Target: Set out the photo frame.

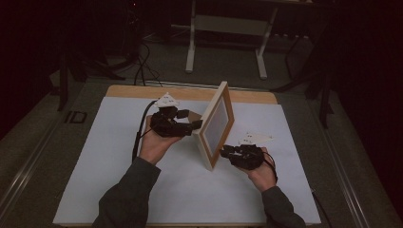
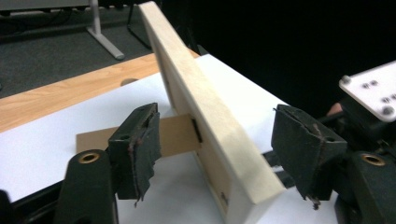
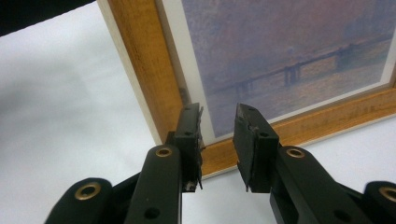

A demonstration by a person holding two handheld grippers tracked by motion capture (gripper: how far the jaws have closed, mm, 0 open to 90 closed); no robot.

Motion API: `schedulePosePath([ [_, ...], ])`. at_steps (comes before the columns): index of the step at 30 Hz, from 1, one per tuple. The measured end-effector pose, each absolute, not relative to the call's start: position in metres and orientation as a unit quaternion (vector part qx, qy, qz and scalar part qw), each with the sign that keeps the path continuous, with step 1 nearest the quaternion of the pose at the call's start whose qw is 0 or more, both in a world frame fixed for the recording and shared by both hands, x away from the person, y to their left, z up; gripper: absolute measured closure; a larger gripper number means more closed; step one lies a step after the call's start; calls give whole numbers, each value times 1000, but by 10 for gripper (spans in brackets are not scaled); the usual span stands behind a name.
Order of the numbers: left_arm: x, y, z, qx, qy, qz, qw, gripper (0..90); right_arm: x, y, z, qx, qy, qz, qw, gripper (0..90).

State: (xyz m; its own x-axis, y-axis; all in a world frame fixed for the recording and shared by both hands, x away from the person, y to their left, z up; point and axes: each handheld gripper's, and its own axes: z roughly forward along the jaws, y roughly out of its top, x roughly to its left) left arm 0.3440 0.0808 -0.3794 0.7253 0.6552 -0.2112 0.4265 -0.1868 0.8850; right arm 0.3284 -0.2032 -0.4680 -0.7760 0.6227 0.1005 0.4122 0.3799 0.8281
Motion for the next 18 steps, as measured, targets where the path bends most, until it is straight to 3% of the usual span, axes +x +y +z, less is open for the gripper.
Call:
schedulePosePath([
  [13, 339, 58, -404, 779, 356, 109, 504, 325, 329, -209, -469, 321, 819, 461, 115, 711],
  [18, 339, 48, -414, 785, 361, 108, 492, 451, 329, -212, -468, 325, 817, 462, 116, 711],
])
